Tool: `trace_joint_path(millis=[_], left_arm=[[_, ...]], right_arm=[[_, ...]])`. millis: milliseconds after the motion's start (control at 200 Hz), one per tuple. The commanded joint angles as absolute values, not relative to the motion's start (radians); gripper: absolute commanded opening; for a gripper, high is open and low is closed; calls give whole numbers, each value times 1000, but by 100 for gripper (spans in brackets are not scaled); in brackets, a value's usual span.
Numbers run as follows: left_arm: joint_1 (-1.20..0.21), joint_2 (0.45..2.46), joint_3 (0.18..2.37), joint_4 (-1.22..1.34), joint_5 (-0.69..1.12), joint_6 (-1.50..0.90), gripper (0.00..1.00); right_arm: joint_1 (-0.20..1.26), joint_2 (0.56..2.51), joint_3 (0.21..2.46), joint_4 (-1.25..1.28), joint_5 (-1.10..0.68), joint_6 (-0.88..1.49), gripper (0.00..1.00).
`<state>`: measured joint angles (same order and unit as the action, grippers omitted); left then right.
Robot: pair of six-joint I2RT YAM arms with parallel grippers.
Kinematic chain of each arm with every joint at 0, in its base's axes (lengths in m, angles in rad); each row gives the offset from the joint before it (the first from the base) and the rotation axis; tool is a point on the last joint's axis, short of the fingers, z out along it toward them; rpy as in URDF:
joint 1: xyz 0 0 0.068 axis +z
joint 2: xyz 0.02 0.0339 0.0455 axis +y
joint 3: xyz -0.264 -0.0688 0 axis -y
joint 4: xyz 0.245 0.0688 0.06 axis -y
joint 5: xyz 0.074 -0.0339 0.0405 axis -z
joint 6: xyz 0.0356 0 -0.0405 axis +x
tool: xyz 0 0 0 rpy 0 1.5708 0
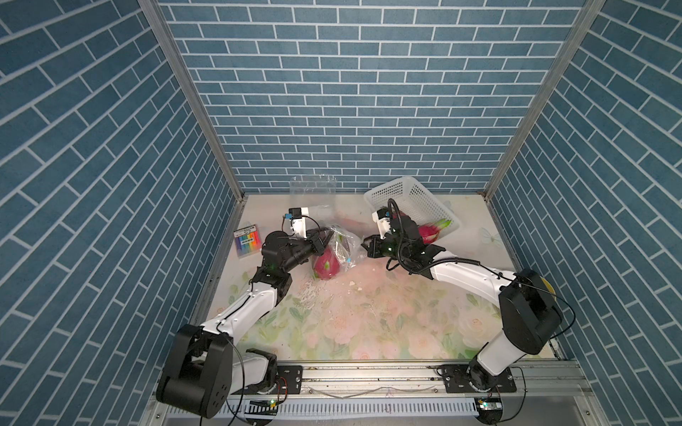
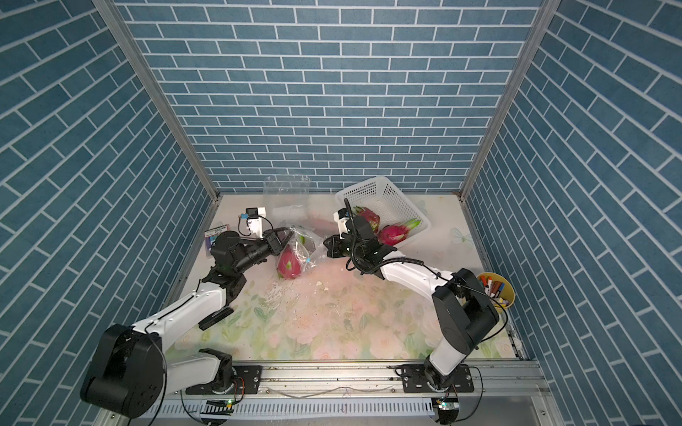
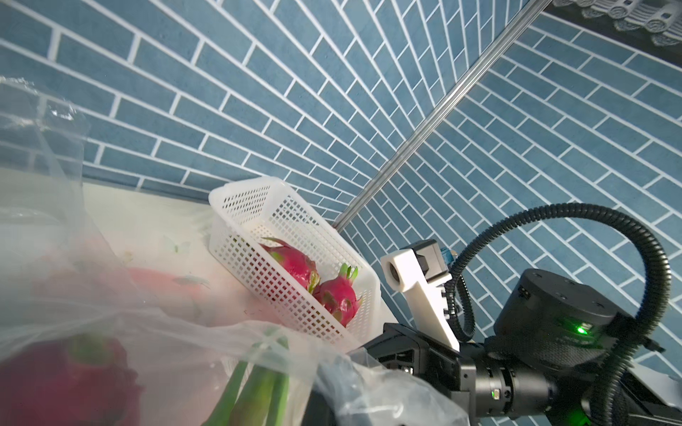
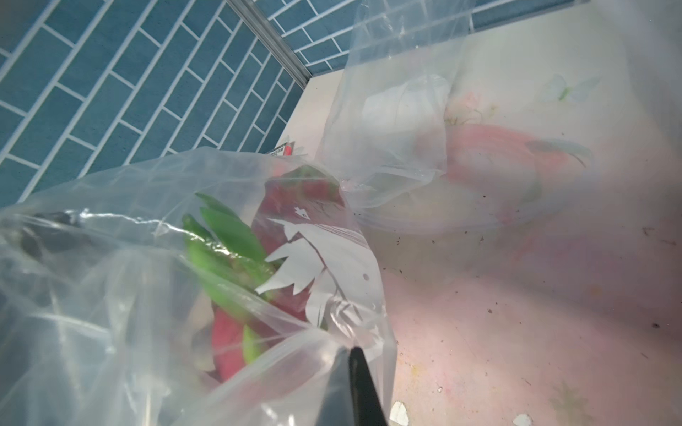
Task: Open the zip-top bag and take out the dragon fruit
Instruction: Open the zipper of the food storage bag at the center of the board.
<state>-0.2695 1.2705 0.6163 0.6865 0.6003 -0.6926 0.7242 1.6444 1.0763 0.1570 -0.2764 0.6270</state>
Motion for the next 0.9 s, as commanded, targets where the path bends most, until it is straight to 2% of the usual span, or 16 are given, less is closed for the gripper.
trace_joint_path(millis=[0, 80, 120, 180, 280, 370, 495, 700, 895], left_arm=[[-278, 1330, 600, 794, 649, -737, 0], [-292, 1364, 611, 796, 655, -740, 0], [-297, 1379, 617, 796, 656, -741, 0], [-303, 1394, 620, 802, 658, -747, 1], [-314, 1414, 623, 825, 658, -761, 2], [-325, 1432, 627, 841, 658, -773, 2], [-343, 1455, 642, 844, 656, -778, 5], [-354, 1477, 642, 871, 654, -804, 6], [-366, 1479, 641, 888, 649, -816, 6]], right_arm=[[713, 1651, 1059, 156, -253, 684, 5], [712, 1623, 1064, 115, -245, 655, 27], [712, 1602, 1074, 74, -229, 626, 34], [712, 1561, 1091, -12, -196, 581, 41], [711, 1496, 1120, -144, -151, 520, 44], [714, 1457, 1129, -204, -145, 505, 44], [736, 1445, 1136, -188, -166, 522, 39], [770, 1554, 1173, -113, -193, 578, 27], [770, 1641, 1182, -19, -203, 635, 25]])
